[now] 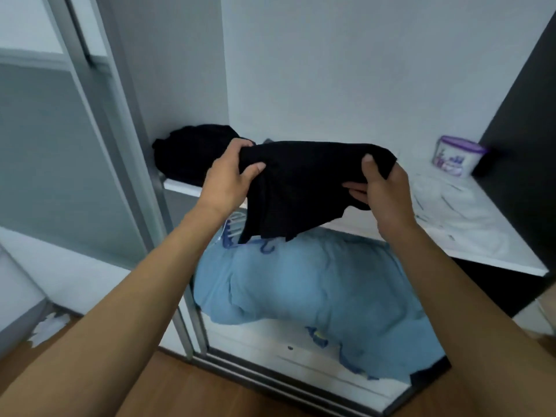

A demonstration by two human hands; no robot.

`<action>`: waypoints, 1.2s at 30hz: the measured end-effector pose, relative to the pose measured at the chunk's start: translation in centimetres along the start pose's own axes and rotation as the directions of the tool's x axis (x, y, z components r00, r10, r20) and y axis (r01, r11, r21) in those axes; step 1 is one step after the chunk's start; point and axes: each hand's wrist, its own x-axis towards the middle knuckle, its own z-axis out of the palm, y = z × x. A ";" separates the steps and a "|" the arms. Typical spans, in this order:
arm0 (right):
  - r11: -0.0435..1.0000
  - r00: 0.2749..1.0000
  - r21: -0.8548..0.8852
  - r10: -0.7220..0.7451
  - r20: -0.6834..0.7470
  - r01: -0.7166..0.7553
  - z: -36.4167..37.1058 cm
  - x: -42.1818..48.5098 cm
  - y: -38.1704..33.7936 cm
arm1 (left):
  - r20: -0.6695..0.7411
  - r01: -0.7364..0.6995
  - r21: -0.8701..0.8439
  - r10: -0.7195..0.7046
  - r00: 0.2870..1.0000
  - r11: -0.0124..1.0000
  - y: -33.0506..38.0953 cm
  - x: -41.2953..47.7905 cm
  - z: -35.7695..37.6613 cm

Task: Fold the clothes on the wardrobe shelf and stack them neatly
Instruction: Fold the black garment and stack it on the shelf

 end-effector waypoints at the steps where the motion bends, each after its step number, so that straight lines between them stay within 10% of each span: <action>1: 0.999 0.999 0.020 -0.029 -0.029 0.030 1.0 1.7 -0.4 | 0.005 -0.010 -0.073 0.011 1.000 0.997 0.0 2.1 0.3; 9: 0.956 0.953 0.149 -0.219 -0.210 0.253 6.3 13.6 0.1 | 0.051 -0.033 -0.596 0.079 0.996 0.802 -2.2 15.3 2.0; 15: 0.767 0.954 -0.632 0.261 0.150 -0.111 4.2 15.0 10.7 | 0.380 0.312 -0.064 -0.266 0.886 0.948 -12.8 16.3 3.9; 20: 0.714 0.971 -0.671 0.053 -0.232 -0.200 5.8 18.0 10.2 | 0.125 -0.002 0.114 -0.012 0.992 0.993 -12.0 19.8 7.2; 25: 0.495 0.993 -0.866 0.047 0.107 0.070 10.7 19.3 12.6 | 0.536 -0.285 0.253 0.111 0.837 0.924 -13.8 20.2 12.6; 36: 0.617 0.956 -0.787 0.224 0.188 0.010 9.3 17.8 15.1 | 0.477 -0.198 0.434 -0.038 0.878 0.879 -12.9 19.3 13.9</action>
